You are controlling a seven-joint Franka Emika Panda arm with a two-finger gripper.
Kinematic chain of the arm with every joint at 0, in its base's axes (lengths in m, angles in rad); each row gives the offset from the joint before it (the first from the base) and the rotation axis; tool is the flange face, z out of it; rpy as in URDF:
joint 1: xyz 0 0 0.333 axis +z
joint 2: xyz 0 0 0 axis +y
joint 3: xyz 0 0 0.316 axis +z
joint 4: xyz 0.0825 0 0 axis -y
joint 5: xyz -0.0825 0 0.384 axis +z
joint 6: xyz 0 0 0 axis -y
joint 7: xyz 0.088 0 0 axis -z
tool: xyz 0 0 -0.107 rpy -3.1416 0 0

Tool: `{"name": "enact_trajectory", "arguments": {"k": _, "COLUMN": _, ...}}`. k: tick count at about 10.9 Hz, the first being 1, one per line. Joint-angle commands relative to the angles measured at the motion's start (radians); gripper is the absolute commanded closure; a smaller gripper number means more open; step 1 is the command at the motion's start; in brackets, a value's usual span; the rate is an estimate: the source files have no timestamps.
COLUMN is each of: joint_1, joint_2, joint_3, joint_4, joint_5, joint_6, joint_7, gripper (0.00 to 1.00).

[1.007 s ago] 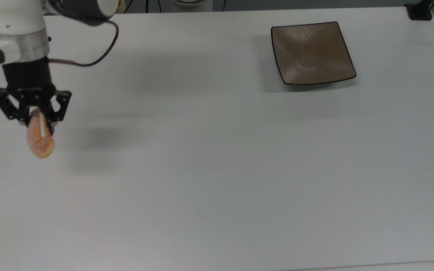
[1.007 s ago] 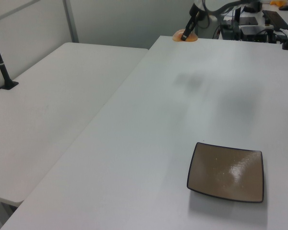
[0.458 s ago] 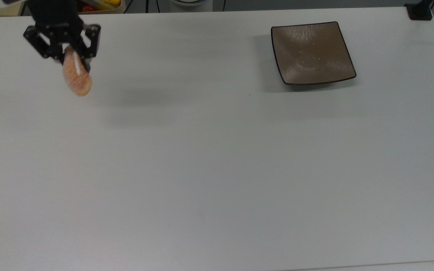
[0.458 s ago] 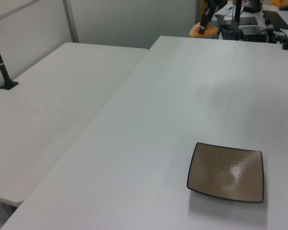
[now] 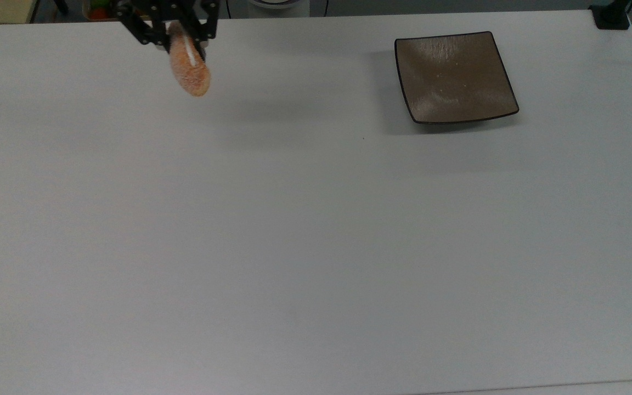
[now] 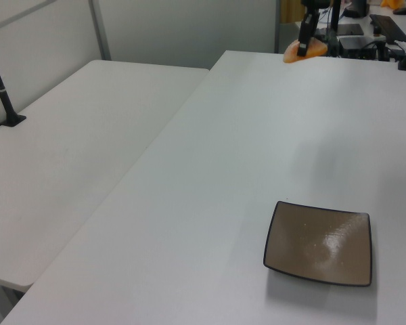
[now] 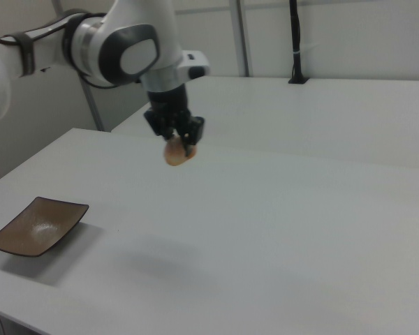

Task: Bread is placed on a ceramic plate
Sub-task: 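Lift the bread roll off the table with the gripper, then carry the bread roll over the brown square plate and lower it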

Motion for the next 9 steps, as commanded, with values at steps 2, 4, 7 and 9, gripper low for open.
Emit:
{"name": "enact_trajectory", "arguments": {"k": 2, "joint_1": 0.182, "joint_2": -0.134, "joint_3": -0.013, "joint_4": -0.163, "joint_5": -0.002, "joint_6": -0.006, "joint_7": 0.193, "gripper": 0.62}}
{"name": "enact_trajectory", "arguments": {"k": 4, "joint_1": 0.270, "joint_2": -0.198, "joint_3": -0.011, "joint_4": -0.225, "joint_5": -0.002, "joint_6": -0.004, "joint_7": 0.243, "gripper": 0.61}}
{"name": "enact_trajectory", "arguments": {"k": 7, "joint_1": 0.394, "joint_2": -0.211, "joint_3": 0.027, "joint_4": -0.238, "joint_5": -0.002, "joint_6": -0.001, "joint_7": 0.375, "gripper": 0.61}}
{"name": "enact_trajectory", "arguments": {"k": 9, "joint_1": 0.400, "joint_2": -0.187, "joint_3": 0.146, "joint_4": -0.244, "joint_5": -0.002, "joint_6": 0.008, "joint_7": 0.460, "gripper": 0.61}}
